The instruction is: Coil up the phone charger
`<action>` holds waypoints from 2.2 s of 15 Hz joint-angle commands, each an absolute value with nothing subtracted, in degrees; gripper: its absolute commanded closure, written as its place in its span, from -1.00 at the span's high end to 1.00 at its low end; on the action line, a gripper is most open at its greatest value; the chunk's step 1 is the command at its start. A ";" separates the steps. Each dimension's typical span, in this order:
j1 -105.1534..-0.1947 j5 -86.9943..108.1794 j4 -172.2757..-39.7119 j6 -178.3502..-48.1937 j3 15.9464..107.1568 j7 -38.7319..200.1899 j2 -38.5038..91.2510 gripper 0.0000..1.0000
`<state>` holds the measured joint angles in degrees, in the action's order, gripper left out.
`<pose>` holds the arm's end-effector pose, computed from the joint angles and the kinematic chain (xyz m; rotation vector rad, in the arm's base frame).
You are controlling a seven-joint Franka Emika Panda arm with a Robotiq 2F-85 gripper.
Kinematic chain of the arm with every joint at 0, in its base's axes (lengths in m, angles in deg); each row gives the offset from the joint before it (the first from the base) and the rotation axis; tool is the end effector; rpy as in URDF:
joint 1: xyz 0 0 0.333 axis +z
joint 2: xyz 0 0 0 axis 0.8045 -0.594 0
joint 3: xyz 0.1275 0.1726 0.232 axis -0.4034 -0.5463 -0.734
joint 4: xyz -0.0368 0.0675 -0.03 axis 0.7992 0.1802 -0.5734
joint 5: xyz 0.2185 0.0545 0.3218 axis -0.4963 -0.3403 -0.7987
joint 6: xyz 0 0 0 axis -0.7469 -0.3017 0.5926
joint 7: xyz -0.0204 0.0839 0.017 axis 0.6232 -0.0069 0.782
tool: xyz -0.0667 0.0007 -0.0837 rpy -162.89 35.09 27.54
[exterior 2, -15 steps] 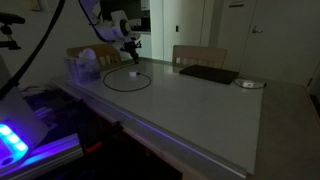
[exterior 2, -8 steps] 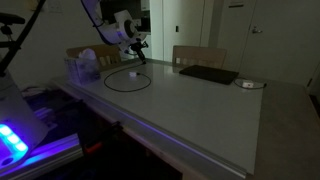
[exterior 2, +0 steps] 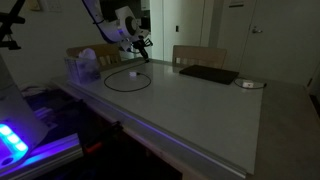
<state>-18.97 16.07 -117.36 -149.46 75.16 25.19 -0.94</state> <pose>0.6401 0.2304 0.1779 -2.8934 0.7158 -0.7324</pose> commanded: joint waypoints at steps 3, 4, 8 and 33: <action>-10.19 14.09 -117.62 -146.88 88.15 14.01 -2.75 -0.97; -8.45 14.29 -117.78 -146.54 90.95 10.92 -3.48 -0.97; -3.07 14.96 -119.21 -143.18 98.53 0.63 -4.99 -0.97; -2.38 19.02 -125.37 -123.01 104.16 -35.96 -2.93 -0.97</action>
<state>-1.29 16.57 -124.18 -125.36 104.77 -32.70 -5.62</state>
